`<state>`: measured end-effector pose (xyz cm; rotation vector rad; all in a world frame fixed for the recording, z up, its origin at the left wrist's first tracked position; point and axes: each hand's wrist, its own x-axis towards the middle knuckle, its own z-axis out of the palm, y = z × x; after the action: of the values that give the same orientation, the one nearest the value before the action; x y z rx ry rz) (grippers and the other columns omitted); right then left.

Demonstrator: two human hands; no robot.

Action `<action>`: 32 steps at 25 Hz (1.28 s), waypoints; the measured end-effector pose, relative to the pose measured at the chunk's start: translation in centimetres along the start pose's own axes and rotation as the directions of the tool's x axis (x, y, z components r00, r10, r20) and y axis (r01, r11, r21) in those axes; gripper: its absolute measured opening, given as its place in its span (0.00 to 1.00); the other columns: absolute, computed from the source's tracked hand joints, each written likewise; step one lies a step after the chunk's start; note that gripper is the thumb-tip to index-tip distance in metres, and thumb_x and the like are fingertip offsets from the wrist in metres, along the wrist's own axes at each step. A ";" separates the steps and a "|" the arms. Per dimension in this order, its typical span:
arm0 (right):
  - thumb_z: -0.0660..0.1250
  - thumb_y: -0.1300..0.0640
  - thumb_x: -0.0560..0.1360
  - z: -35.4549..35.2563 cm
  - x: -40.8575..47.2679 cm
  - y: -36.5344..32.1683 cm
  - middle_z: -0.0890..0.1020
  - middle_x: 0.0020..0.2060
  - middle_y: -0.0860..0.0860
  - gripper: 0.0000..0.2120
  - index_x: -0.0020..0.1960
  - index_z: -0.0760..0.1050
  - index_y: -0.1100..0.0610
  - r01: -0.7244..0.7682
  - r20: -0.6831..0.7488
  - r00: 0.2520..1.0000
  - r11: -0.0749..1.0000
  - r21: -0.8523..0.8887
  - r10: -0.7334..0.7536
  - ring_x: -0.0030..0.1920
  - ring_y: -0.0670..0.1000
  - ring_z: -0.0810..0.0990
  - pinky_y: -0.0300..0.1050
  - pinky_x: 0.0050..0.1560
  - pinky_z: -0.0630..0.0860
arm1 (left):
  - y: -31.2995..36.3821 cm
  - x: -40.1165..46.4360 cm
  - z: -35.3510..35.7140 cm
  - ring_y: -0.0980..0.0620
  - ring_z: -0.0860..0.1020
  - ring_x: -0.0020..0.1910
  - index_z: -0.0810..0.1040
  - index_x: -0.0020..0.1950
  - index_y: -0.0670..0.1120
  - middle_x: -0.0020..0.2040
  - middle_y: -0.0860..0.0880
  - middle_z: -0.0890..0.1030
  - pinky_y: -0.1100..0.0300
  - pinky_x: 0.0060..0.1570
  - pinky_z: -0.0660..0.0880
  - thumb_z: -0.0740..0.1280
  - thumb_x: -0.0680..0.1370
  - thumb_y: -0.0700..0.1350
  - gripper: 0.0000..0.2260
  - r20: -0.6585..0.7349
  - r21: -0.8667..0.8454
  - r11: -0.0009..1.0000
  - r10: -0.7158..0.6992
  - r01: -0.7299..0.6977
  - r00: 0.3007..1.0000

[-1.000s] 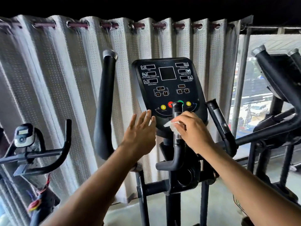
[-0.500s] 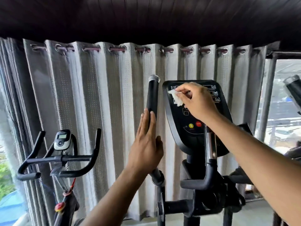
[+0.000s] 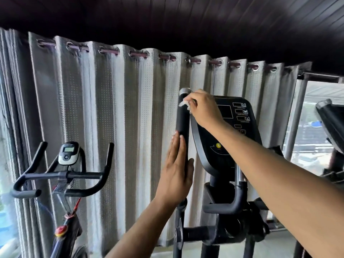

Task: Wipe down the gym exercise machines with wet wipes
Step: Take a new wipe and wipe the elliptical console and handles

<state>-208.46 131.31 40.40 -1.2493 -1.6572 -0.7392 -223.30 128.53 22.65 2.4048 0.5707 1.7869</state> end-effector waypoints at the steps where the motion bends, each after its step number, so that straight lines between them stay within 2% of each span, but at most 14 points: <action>1: 0.67 0.68 0.78 -0.1 -1.3 -0.3 0.81 0.46 0.54 0.10 0.51 0.84 0.59 -0.007 -0.003 1.000 0.999 0.033 0.007 0.44 0.52 0.81 0.41 0.46 0.75 | 0.1 -0.2 0.1 0.48 0.49 0.85 0.54 0.84 0.39 0.85 0.43 0.53 0.46 0.81 0.58 0.60 0.86 0.43 0.28 -0.013 -0.010 1.000 0.003 -0.004 1.000; 5: 0.68 0.66 0.78 -0.4 -8.1 -2.0 0.83 0.48 0.51 0.09 0.51 0.83 0.55 -0.075 -0.034 0.996 0.967 0.244 0.086 0.43 0.48 0.85 0.48 0.46 0.83 | 0.5 -1.0 0.4 0.49 0.52 0.84 0.57 0.83 0.38 0.85 0.43 0.55 0.46 0.79 0.60 0.58 0.86 0.45 0.27 -0.070 -0.048 0.999 -0.014 0.011 0.997; 8: 0.69 0.66 0.78 -0.7 -11.0 -2.9 0.85 0.48 0.48 0.10 0.52 0.84 0.54 -0.177 0.010 0.983 0.931 0.320 0.184 0.44 0.46 0.86 0.42 0.46 0.83 | 0.8 -1.4 0.5 0.50 0.53 0.84 0.57 0.84 0.41 0.85 0.46 0.54 0.50 0.80 0.59 0.58 0.87 0.45 0.26 -0.077 -0.085 0.996 -0.032 0.025 0.997; 11: 0.70 0.70 0.75 -2.2 -8.9 -2.4 0.84 0.43 0.47 0.10 0.51 0.84 0.58 -0.118 0.023 0.993 0.960 0.253 0.116 0.40 0.45 0.84 0.34 0.43 0.79 | 0.9 -1.8 0.4 0.51 0.52 0.84 0.56 0.84 0.42 0.85 0.47 0.53 0.49 0.80 0.59 0.57 0.87 0.47 0.26 -0.061 -0.110 0.994 -0.035 0.029 0.998; 14: 0.70 0.66 0.78 -3.7 -2.3 -0.9 0.84 0.46 0.53 0.06 0.53 0.84 0.60 0.018 -0.041 0.999 1.000 0.017 -0.017 0.36 0.43 0.78 0.33 0.39 0.76 | 0.7 -2.2 0.1 0.50 0.51 0.84 0.54 0.84 0.42 0.86 0.47 0.52 0.45 0.80 0.59 0.56 0.87 0.48 0.27 -0.026 -0.097 0.995 -0.030 0.027 0.999; 16: 0.68 0.63 0.80 -3.7 1.5 -0.5 0.83 0.51 0.57 0.08 0.57 0.83 0.62 0.074 0.025 0.997 0.988 -0.138 -0.071 0.42 0.46 0.77 0.36 0.47 0.77 | 0.4 -2.5 -0.4 0.48 0.50 0.85 0.53 0.84 0.41 0.86 0.48 0.50 0.44 0.81 0.58 0.56 0.88 0.48 0.27 0.021 -0.070 0.997 0.018 -0.016 1.000; 19: 0.67 0.65 0.80 -2.7 3.1 -1.1 0.81 0.55 0.58 0.10 0.59 0.82 0.64 0.127 0.175 0.980 0.969 -0.212 -0.090 0.47 0.51 0.79 0.40 0.54 0.78 | -0.1 -2.8 -2.3 0.49 0.49 0.85 0.53 0.84 0.41 0.86 0.49 0.47 0.51 0.82 0.53 0.57 0.87 0.49 0.28 0.161 -0.081 0.995 0.063 -0.051 0.985; 20: 0.67 0.67 0.80 -2.5 2.9 -1.4 0.81 0.54 0.59 0.10 0.59 0.82 0.64 0.152 0.193 0.975 0.963 -0.224 -0.109 0.46 0.52 0.81 0.44 0.53 0.80 | -0.4 -2.7 -3.2 0.50 0.50 0.84 0.55 0.84 0.42 0.86 0.50 0.49 0.53 0.82 0.53 0.57 0.87 0.49 0.27 0.218 -0.094 0.993 0.084 -0.065 0.972; 22: 0.66 0.69 0.80 -2.5 2.2 -1.9 0.82 0.54 0.58 0.10 0.58 0.82 0.64 0.174 0.233 0.965 0.959 -0.225 -0.121 0.47 0.55 0.83 0.49 0.52 0.82 | -1.6 -1.6 -5.7 0.51 0.57 0.83 0.61 0.83 0.43 0.85 0.50 0.57 0.51 0.81 0.59 0.56 0.87 0.50 0.24 0.263 -0.073 0.987 0.159 -0.145 0.952; 24: 0.66 0.68 0.80 -3.1 1.2 -2.6 0.82 0.56 0.58 0.10 0.58 0.82 0.64 0.201 0.301 0.944 0.958 -0.203 -0.135 0.51 0.54 0.83 0.44 0.55 0.81 | -3.2 1.4 -8.3 0.51 0.67 0.79 0.68 0.79 0.42 0.81 0.48 0.67 0.48 0.76 0.66 0.56 0.87 0.48 0.21 0.189 0.024 0.975 0.214 -0.222 0.958; 25: 0.67 0.68 0.80 -3.4 0.4 -2.9 0.82 0.56 0.57 0.09 0.57 0.83 0.63 0.223 0.337 0.929 0.958 -0.182 -0.152 0.53 0.54 0.83 0.43 0.56 0.80 | -4.1 3.6 -9.3 0.51 0.69 0.78 0.70 0.78 0.42 0.79 0.47 0.69 0.47 0.75 0.68 0.56 0.87 0.47 0.20 0.141 0.078 0.973 0.205 -0.217 0.969; 27: 0.69 0.67 0.79 -3.7 -2.2 -3.4 0.82 0.53 0.53 0.08 0.55 0.84 0.62 0.267 0.371 0.906 0.954 -0.133 -0.202 0.51 0.52 0.81 0.45 0.54 0.80 | -5.7 8.7 -10.4 0.49 0.68 0.78 0.68 0.79 0.41 0.78 0.45 0.70 0.46 0.76 0.65 0.56 0.87 0.45 0.20 0.129 0.146 0.967 0.191 -0.209 0.973; 30: 0.70 0.70 0.76 -3.9 -6.6 -4.4 0.81 0.48 0.51 0.09 0.52 0.85 0.60 0.289 0.347 0.903 0.956 -0.055 -0.253 0.46 0.51 0.78 0.49 0.49 0.81 | -6.5 15.0 -8.9 0.48 0.61 0.82 0.64 0.82 0.45 0.82 0.45 0.65 0.43 0.79 0.61 0.55 0.88 0.45 0.22 0.260 0.234 0.924 0.240 -0.303 0.935; 32: 0.70 0.70 0.76 -4.3 -9.2 -5.0 0.81 0.48 0.50 0.10 0.53 0.85 0.59 0.281 0.345 0.901 0.960 -0.003 -0.263 0.47 0.52 0.78 0.46 0.51 0.80 | -6.7 17.7 -7.4 0.48 0.55 0.84 0.58 0.84 0.49 0.84 0.47 0.59 0.42 0.81 0.57 0.54 0.87 0.39 0.25 0.354 0.309 0.877 0.253 -0.368 0.900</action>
<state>-211.23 122.33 34.11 -1.2486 -2.1425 -0.7682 -227.53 139.78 39.05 3.1177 0.5432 1.4548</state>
